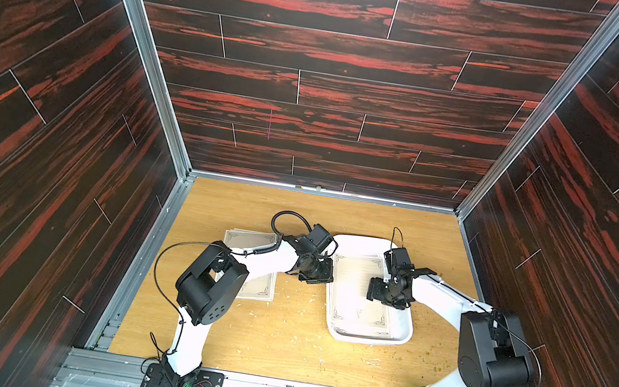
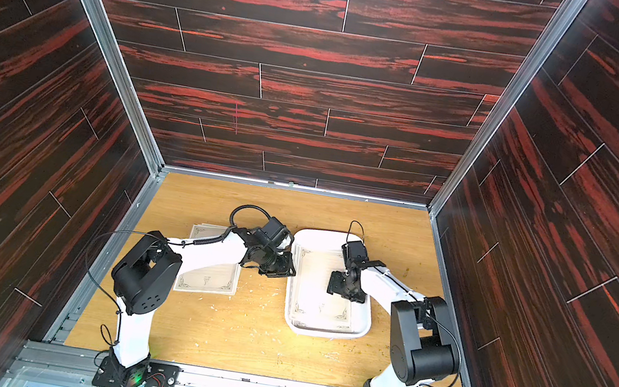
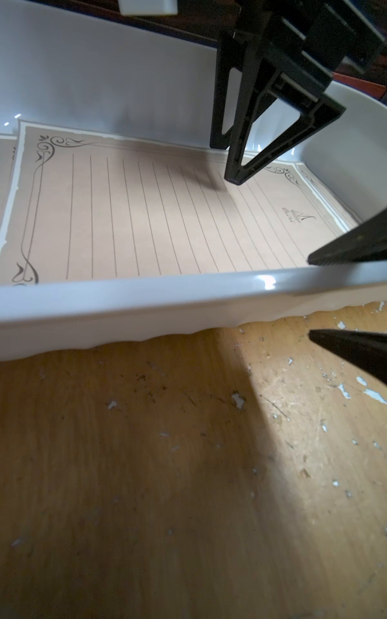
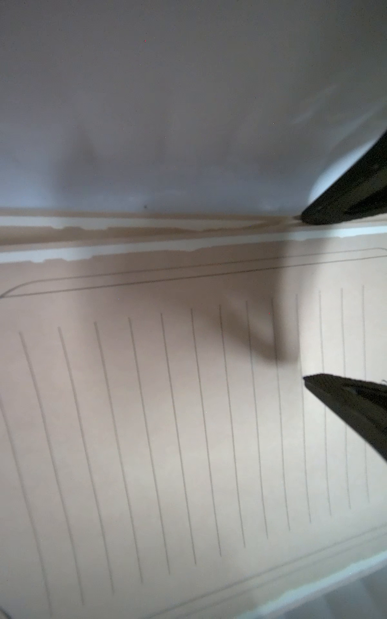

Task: Take out the stationery paper from the storage box
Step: Pick up the stationery paper from the storage box.

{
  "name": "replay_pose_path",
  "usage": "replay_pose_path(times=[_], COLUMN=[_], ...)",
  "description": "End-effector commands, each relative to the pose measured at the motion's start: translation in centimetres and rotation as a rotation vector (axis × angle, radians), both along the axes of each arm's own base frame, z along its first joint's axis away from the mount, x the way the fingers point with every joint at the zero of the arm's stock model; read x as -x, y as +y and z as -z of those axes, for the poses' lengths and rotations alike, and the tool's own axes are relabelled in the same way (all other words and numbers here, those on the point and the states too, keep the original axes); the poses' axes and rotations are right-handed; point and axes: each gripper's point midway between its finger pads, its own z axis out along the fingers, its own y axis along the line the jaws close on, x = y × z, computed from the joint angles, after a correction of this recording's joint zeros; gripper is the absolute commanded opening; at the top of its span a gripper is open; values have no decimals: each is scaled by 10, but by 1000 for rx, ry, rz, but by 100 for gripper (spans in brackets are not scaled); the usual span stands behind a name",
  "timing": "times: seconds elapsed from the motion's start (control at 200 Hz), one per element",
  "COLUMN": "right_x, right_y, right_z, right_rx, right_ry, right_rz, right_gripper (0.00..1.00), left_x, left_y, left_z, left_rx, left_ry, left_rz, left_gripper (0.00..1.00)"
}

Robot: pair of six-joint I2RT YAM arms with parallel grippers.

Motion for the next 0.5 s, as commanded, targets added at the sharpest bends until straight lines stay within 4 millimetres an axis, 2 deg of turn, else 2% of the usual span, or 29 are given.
replay_pose_path(times=[0.0,0.215,0.496], right_x=[5,2,2], right_y=[4,9,26], right_z=[-1,-14,-31], right_rx=[-20,-61,-158], right_ry=[4,-40,-78], right_rz=[-8,-17,-65], right_gripper=[71,63,53], left_x=[-1,-1,-2], left_y=[-4,-4,-5], left_z=[-4,-5,-3], left_rx=[3,5,4], left_ry=[3,0,3], left_rz=[0,3,5], left_gripper=[35,35,35])
